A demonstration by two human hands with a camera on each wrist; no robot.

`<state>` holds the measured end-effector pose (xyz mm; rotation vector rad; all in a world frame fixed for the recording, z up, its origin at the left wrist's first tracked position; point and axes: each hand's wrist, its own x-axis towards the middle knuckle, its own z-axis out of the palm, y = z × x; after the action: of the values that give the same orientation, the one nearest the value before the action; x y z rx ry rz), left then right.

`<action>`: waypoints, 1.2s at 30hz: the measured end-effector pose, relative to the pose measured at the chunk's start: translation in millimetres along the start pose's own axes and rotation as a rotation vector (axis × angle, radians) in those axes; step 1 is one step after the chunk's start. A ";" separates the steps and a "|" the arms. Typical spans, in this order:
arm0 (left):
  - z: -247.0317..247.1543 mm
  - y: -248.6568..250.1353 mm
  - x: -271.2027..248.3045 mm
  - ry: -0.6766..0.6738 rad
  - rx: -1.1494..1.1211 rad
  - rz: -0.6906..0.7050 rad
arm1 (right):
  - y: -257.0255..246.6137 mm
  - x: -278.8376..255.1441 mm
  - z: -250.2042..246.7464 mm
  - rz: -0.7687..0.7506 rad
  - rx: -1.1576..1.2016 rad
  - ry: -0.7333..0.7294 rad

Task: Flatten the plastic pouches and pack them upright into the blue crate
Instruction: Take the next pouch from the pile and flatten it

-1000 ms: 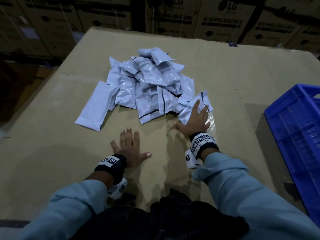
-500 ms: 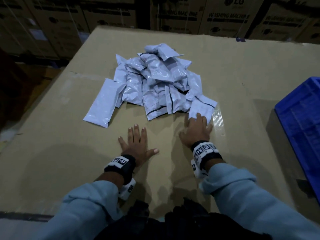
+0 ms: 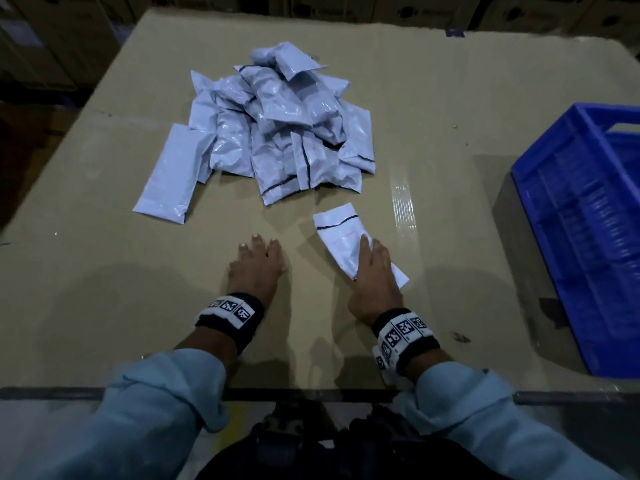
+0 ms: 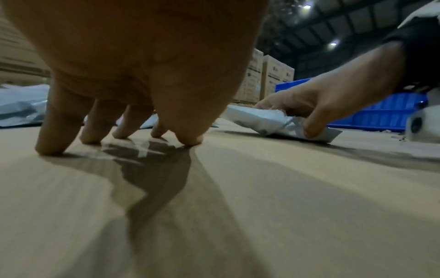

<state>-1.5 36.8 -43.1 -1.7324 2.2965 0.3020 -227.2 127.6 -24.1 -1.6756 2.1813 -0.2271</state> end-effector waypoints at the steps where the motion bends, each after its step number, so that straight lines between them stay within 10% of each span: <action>1: -2.2 4.9 -5.2 0.016 -0.037 0.014 | 4.4 -7.1 2.2 -0.036 -0.034 -0.015; 6: -18.3 38.7 -49.0 0.324 -0.345 -0.106 | 23.5 -44.5 8.1 -0.175 -0.246 -0.039; 10: -3.7 61.9 -69.4 0.446 -0.207 0.150 | 34.4 -70.5 11.5 -0.297 -0.150 -0.131; 16: 41.6 85.4 -91.4 0.226 -0.041 0.472 | 53.8 -106.9 12.7 -0.296 -0.064 -0.169; 36: 78.9 98.2 -118.7 0.196 -0.027 0.404 | 63.5 -137.9 19.2 -0.340 -0.166 0.078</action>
<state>-59.0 196.1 -78.5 -1.3476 2.7919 0.2451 -246.5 278.8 -36.7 -2.1622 2.0029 -0.2081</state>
